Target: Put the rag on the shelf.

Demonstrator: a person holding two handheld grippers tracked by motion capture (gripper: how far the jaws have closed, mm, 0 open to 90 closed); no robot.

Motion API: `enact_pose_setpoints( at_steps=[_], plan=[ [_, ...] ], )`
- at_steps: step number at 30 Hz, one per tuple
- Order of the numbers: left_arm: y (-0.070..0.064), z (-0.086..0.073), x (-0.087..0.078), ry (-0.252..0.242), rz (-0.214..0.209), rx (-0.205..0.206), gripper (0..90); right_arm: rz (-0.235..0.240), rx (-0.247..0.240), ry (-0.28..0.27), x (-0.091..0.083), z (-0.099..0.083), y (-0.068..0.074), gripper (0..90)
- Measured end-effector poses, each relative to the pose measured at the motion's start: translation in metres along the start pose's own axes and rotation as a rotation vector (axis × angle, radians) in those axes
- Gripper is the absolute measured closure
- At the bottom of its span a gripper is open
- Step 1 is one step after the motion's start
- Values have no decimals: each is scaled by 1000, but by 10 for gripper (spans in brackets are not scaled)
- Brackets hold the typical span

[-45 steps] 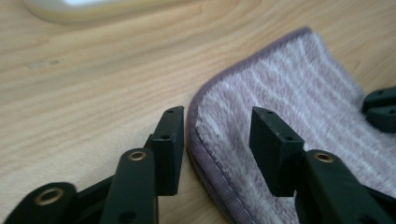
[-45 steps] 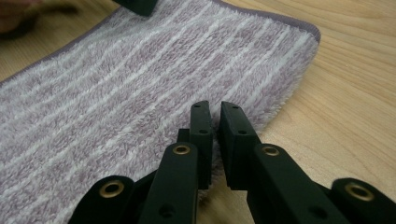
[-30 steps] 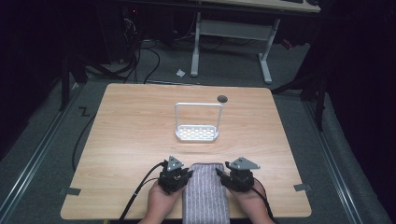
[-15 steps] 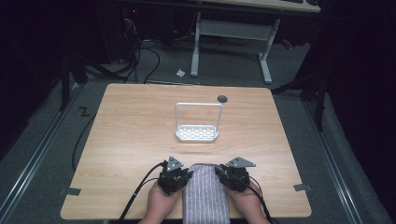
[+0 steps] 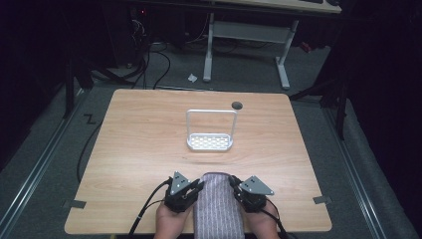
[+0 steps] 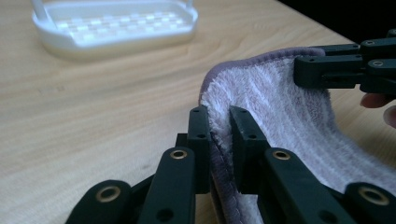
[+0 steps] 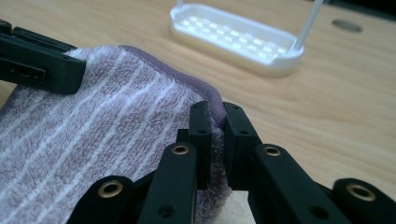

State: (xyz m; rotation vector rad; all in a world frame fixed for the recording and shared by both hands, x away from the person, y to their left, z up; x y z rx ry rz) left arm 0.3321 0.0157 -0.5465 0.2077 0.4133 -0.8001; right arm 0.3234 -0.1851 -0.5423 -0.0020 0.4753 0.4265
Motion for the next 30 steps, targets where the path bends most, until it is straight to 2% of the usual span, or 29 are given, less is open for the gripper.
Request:
enact_pose_setpoints(
  at_steps=[1,3,4,6,7,10,11,13,17,22,24,25,26,29,30],
  plan=[
    [-1,3,-3,-14,9,6,796,0,0,0,0,0,0,834],
    [-3,11,-11,-61,35,22,796,8,-9,-53,-9,9,4,832],
    [-3,11,-11,-61,35,22,797,8,-9,-53,-9,9,4,832],
    [-6,18,-18,-101,57,51,797,7,-32,-103,-17,18,7,832],
    [-6,18,-18,-101,57,51,797,7,-32,-103,-17,18,7,832],
    [-9,27,-27,-146,84,69,798,20,-27,-147,-24,27,10,832],
    [-9,27,-27,-146,84,69,798,22,-24,-157,-25,29,10,832],
    [-9,34,-31,-176,90,81,798,31,-18,-177,-28,32,11,832],
    [-8,39,-32,-195,95,77,798,36,-16,-195,-28,36,11,832],
    [-5,47,-35,-210,102,73,799,52,-8,-227,-34,49,11,833],
    [-3,53,-36,-216,99,74,800,58,-8,-237,-36,56,11,834],
    [-3,57,-37,-222,101,82,800,58,-8,-237,-36,56,11,834],
    [-2,62,-37,-234,99,97,800,62,1,-257,-38,63,10,833],
    [0,74,-39,-262,101,108,800,63,0,-268,-39,70,10,834],
    [3,82,-40,-283,103,103,800,63,-1,-296,-42,78,10,833]
  ],
)
Point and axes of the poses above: each handheld gripper's, and its own axes: x roughly forward along the jaws, z roughly out of its top, y roughly to its left, the point moved 4 cm from there along x, roughly forward along the jaws, and after that the axes turned 13 degrees about x, right-handed, at the moved point
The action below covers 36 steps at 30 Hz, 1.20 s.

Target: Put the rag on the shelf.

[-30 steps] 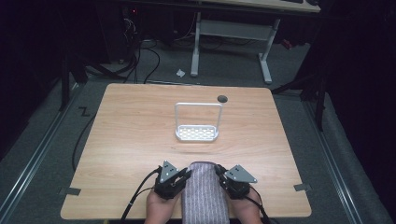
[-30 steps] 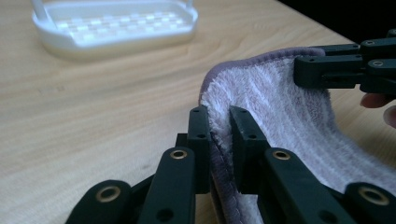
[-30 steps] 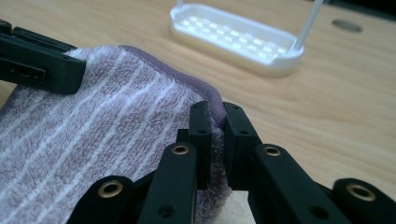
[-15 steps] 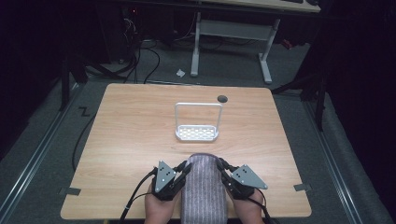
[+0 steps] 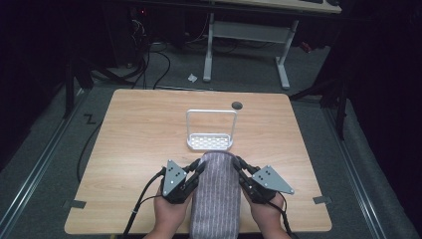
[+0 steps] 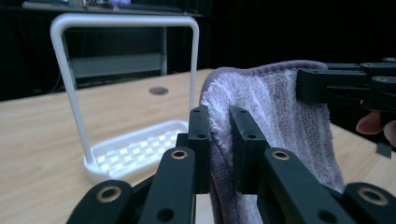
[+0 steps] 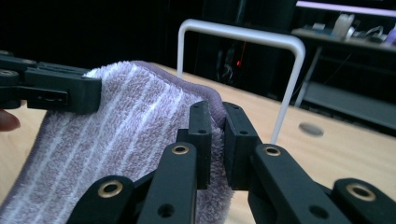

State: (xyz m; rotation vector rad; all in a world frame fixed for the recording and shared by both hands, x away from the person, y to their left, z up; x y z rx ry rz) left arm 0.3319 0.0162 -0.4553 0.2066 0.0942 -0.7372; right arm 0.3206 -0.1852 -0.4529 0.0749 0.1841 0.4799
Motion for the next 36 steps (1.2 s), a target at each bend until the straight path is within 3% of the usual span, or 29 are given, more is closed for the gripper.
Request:
enact_pose_setpoints(
  at_steps=[8,14,19,26,32,36],
  plan=[
    [8,26,4,-46,7,14,799,1,-15,-55,1,29,-2,833],
    [15,45,5,-83,37,41,799,3,-20,-102,0,52,-4,833],
    [21,54,7,-98,45,58,799,4,-16,-117,4,64,-5,833],
    [30,70,11,-125,36,49,801,14,-2,-146,6,84,-6,833],
    [41,90,16,-141,58,88,803,16,-12,-178,8,105,-5,834],
    [49,98,23,-147,65,86,803,12,-11,-185,14,115,-7,835]
  ],
)
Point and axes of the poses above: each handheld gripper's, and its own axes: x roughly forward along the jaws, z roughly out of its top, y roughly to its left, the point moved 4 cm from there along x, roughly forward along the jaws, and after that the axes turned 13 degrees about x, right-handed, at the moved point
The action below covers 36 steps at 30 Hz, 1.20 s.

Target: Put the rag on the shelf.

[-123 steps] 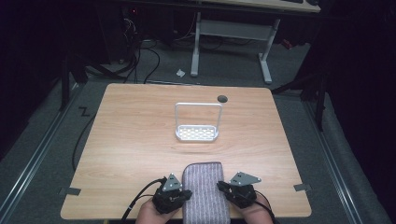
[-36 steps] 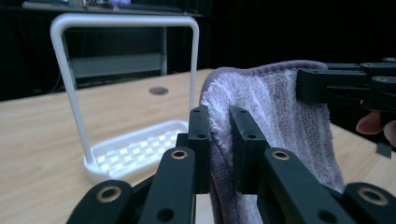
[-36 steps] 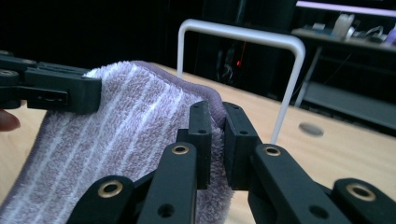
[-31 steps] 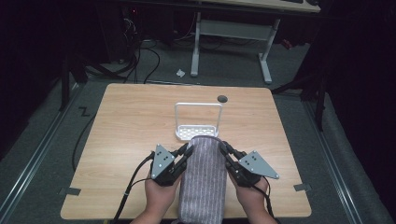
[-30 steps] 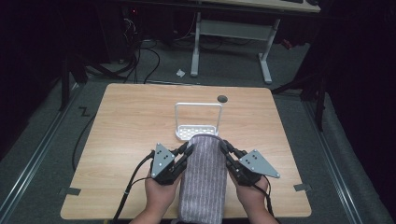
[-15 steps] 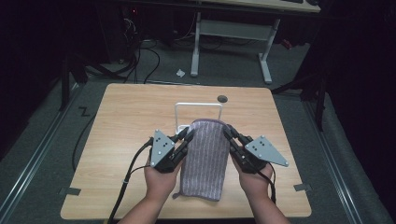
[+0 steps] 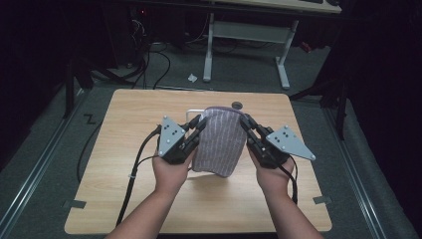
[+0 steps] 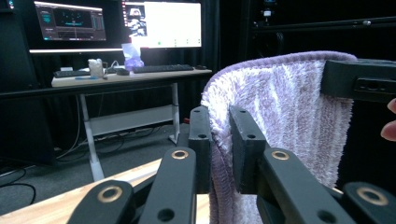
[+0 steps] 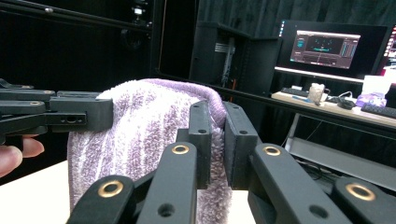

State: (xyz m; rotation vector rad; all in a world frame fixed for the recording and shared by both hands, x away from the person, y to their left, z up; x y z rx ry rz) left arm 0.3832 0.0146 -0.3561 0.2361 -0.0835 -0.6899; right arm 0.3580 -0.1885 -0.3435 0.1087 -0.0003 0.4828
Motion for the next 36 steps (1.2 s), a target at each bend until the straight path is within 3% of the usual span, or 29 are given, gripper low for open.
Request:
enact_pose_setpoints(
  at_steps=[10,22,28,32,36],
  plan=[
    [14,5,15,-3,6,-8,804,-6,16,-4,19,19,-8,836],
    [35,9,42,25,36,42,803,-24,64,10,50,20,-25,835],
    [44,8,55,40,45,38,807,-22,77,16,63,27,-32,835],
    [47,9,58,23,54,14,807,-28,79,15,70,28,-34,835],
    [55,13,63,13,58,25,806,-29,87,17,80,30,-40,834]
  ],
)
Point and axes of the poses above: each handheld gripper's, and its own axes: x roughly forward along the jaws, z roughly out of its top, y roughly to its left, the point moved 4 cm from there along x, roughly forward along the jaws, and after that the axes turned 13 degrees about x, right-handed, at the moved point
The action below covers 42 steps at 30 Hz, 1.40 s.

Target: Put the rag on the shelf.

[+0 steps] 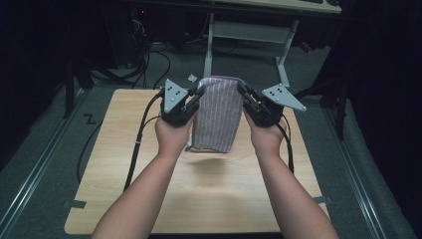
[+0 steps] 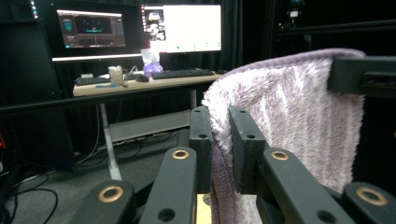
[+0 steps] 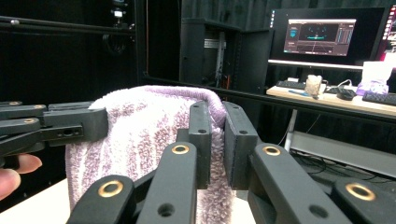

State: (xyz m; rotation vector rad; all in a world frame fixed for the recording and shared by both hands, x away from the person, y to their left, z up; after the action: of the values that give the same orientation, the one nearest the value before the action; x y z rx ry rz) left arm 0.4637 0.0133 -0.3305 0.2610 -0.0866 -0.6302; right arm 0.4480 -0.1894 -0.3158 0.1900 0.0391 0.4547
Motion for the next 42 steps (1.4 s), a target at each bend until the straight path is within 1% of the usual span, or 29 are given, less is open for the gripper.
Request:
enact_pose_setpoints(
  at_steps=[4,5,7,9,10,13,15,16,18,20,23,24,25,26,27,28,30,31,32,33,34,35,36,37,38,39,40,41,42],
  plan=[
    [7,2,6,7,6,19,805,-3,12,8,7,2,-3,835],
    [10,2,10,13,12,29,806,-11,5,10,13,4,-5,834],
    [11,2,14,20,17,30,805,-16,8,16,19,7,-7,834],
    [14,1,21,39,24,30,805,-20,5,23,22,8,-9,834],
    [15,0,24,47,28,32,804,-23,-8,29,29,10,-11,834],
    [21,-1,35,62,32,6,803,-30,-23,39,36,13,-15,834],
    [24,0,41,77,39,8,801,-42,-40,52,44,14,-19,834],
    [28,1,46,95,43,21,801,-53,-46,60,51,14,-23,834],
    [29,1,48,102,44,25,801,-55,-39,68,55,12,-25,834],
    [33,0,50,116,49,35,800,-54,-37,80,64,8,-30,832],
    [37,-5,53,141,60,42,801,-51,-35,92,69,4,-31,832],
    [39,-7,54,149,59,29,801,-41,-22,98,71,3,-32,832],
    [40,-9,55,160,56,22,801,-37,11,109,75,1,-33,832],
    [41,-11,56,168,57,17,801,-43,13,113,78,-1,-33,832],
    [42,-13,57,178,62,18,801,-48,6,116,81,-2,-33,832],
    [43,-16,59,191,65,14,798,-60,-6,130,87,-5,-33,831],
    [46,-21,62,214,68,3,796,-62,-7,136,90,-6,-33,831],
    [47,-25,66,239,69,-9,796,-63,-2,149,93,-8,-34,830],
    [48,-30,69,267,62,-33,795,-66,7,185,100,-15,-37,829],
    [50,-33,72,289,54,-50,795,-66,7,185,100,-15,-37,829],
    [51,-36,74,307,49,-58,785,-70,15,215,106,-21,-41,822],
    [51,-40,75,327,44,-60,774,-73,20,231,109,-24,-43,818],
    [52,-43,77,343,37,-67,774,-73,20,231,109,-24,-43,818],
    [52,-47,78,359,33,-74,758,-75,21,242,111,-27,-44,811],
    [53,-50,79,375,29,-82,678,-82,22,267,115,-32,-47,722],
    [54,-53,80,385,11,-103,678,-82,22,267,115,-32,-47,722],
    [55,-56,80,392,4,-110,566,-111,43,286,117,-34,-51,573],
    [55,-58,78,384,12,-104,540,-114,50,290,117,-35,-51,545],
    [55,-58,78,384,12,-104,524,-114,50,290,117,-35,-51,545]
  ],
)
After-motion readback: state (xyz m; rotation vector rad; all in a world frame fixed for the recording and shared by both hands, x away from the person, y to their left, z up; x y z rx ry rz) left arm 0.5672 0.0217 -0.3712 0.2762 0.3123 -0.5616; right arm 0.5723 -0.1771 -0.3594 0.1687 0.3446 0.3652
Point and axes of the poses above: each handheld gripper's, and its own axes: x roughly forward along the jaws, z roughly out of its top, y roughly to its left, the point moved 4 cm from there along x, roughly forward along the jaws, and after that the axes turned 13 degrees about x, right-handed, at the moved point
